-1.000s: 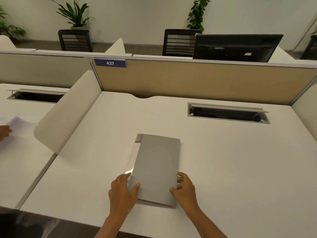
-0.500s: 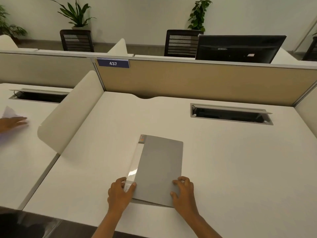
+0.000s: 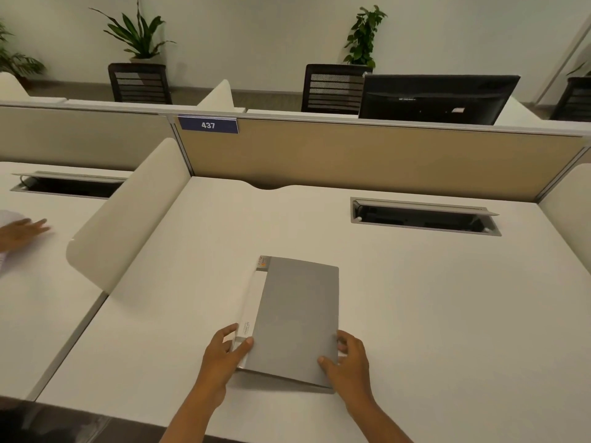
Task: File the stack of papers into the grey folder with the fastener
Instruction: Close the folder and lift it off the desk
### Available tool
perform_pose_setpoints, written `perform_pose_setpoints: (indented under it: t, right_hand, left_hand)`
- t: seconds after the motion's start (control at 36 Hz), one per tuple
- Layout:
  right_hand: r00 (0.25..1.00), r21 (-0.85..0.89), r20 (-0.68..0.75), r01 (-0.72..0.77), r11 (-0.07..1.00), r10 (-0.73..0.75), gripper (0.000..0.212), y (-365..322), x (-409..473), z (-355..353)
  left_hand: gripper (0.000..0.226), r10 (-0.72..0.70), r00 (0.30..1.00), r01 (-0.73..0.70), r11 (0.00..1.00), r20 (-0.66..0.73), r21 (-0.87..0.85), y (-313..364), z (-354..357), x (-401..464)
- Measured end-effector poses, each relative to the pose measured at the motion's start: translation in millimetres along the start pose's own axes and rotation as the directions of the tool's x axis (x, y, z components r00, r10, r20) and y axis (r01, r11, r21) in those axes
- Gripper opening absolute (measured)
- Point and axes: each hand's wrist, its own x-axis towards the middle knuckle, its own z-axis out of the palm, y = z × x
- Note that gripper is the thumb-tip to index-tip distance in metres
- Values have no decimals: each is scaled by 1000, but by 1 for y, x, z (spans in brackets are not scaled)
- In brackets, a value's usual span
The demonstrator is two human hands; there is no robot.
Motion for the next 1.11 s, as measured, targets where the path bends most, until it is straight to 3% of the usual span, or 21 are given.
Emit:
perform_pose_setpoints:
  t: [0.17,0.33,0.56,0.89,1.11]
  right_hand:
    - [992,130,-19,-124,984,128,67,-4,2,-6]
    - [965,300,98,-262,917,243,25,-5,5,-12]
    - [931,492,174,-363,791,320,40,-7,7,-18]
    - [943,499,146,-330,801,298,42,-44,29,-33]
    - [958,510,107,-283,812,266,44,-78,65,-39]
  left_hand:
    - [59,-16,999,19,996,38,-87,3,-1,-10]
    - [62,-46,997,53,989,55,-136,4,-3,-16]
    - [61,-40,997,46,995,64,-91,7,-1,-23]
    - [57,41,996,-33,995,85,-90,35,13,-10]
    - [41,99,989,-90,993,111,-76,66,30,26]
